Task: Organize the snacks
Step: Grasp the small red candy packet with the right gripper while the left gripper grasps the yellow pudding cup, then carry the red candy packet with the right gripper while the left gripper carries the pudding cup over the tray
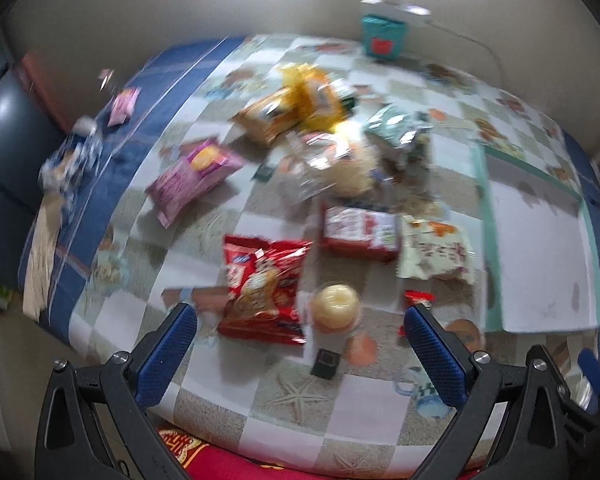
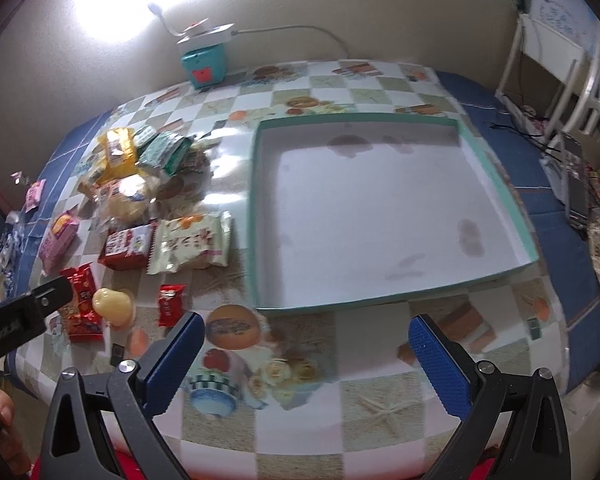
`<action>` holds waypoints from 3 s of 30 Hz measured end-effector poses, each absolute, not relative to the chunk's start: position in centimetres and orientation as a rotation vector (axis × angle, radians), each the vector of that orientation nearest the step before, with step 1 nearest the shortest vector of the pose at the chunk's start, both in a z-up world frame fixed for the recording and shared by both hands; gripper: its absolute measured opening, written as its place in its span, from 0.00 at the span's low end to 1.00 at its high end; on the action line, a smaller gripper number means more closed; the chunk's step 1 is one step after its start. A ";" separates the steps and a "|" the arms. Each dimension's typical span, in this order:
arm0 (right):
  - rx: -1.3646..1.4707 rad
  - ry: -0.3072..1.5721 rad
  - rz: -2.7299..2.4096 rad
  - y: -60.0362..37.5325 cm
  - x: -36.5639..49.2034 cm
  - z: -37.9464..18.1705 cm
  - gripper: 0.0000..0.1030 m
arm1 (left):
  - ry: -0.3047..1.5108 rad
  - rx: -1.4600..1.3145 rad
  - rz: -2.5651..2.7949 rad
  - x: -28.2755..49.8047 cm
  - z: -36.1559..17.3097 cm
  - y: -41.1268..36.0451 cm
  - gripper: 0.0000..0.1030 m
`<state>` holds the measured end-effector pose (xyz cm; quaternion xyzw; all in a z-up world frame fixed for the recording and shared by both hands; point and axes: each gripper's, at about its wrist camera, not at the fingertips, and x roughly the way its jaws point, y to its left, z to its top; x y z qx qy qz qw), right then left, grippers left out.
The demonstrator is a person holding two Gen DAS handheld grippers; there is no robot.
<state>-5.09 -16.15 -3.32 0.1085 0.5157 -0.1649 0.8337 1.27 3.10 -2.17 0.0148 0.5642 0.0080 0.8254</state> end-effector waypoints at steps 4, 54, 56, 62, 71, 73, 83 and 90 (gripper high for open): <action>0.203 1.112 -0.285 -13.9 -3.8 -4.1 1.00 | 1.259 -0.045 0.060 2.0 -3.8 4.7 1.00; 0.202 1.234 -0.075 -11.1 1.7 -10.5 0.24 | 1.422 -0.127 -0.091 5.7 -10.5 0.7 0.36; 0.226 1.237 -0.079 -11.7 1.6 -10.4 0.23 | 1.417 -0.114 -0.089 5.7 -10.4 0.2 0.36; 0.262 1.226 -0.067 -12.7 1.3 -9.9 0.23 | 1.402 -0.075 -0.087 5.9 -10.3 -1.0 0.36; 0.312 1.198 -0.063 -14.0 0.4 -8.5 0.23 | 1.402 -0.130 -0.099 6.0 -10.2 -0.9 0.35; 0.317 1.196 -0.059 -14.2 0.4 -8.3 0.23 | 1.402 -0.147 -0.097 5.8 -10.4 -0.3 0.35; 0.355 1.155 -0.042 -14.4 0.2 -7.0 0.23 | 1.364 -0.185 -0.092 5.2 -8.8 1.3 0.35; 0.388 1.084 -0.042 -15.4 0.2 -4.8 0.23 | 1.319 -0.182 -0.109 4.6 -6.1 1.3 0.35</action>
